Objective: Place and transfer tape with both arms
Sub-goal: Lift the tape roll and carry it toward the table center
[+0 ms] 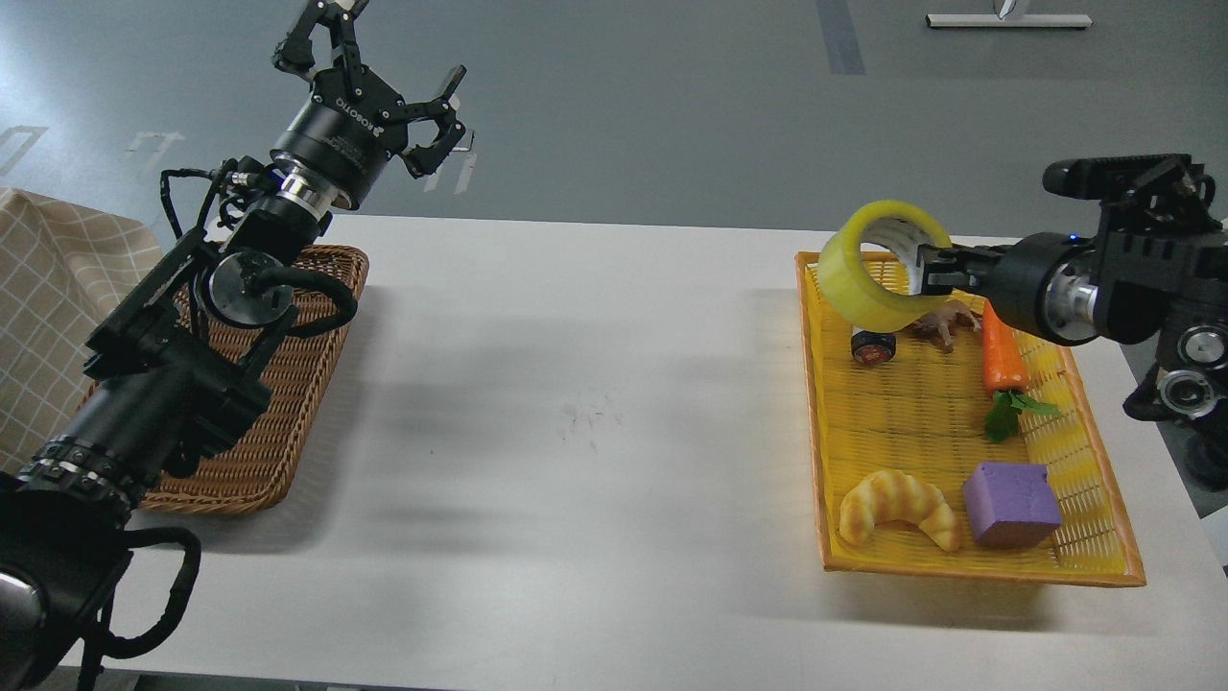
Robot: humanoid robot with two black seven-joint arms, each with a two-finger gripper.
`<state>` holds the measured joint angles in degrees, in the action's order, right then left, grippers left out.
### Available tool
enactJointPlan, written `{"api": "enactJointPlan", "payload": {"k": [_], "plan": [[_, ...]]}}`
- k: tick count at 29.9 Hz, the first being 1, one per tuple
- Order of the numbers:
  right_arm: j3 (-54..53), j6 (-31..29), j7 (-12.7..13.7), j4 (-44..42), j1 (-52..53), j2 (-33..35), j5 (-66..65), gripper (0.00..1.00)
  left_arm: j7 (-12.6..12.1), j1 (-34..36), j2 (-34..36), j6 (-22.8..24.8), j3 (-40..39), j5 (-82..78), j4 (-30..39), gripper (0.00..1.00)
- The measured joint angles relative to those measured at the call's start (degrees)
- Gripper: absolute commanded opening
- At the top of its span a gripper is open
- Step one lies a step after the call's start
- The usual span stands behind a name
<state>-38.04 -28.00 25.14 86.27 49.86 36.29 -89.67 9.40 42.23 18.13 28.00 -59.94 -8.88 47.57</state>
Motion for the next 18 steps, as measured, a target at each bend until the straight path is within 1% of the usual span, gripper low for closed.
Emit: {"api": "enactJointPlan", "payload": {"k": [10, 13, 18], "plan": [[6.9, 0.0, -0.1, -12.6, 9.0, -14.3, 0.0, 0.0, 0.0, 0.0, 0.5, 0.0, -0.1, 0.0, 0.0, 0.98], [7.5, 0.0, -0.1, -17.0, 10.2, -19.6, 0.0, 0.0, 0.0, -0.1, 0.6, 0.0, -0.1, 0.0, 0.0, 0.98], [9.9, 0.0, 0.0, -21.7, 11.3, -25.6, 0.0, 0.0, 0.0, -0.1, 0.9, 0.0, -0.1, 0.0, 0.0, 0.98]]}}
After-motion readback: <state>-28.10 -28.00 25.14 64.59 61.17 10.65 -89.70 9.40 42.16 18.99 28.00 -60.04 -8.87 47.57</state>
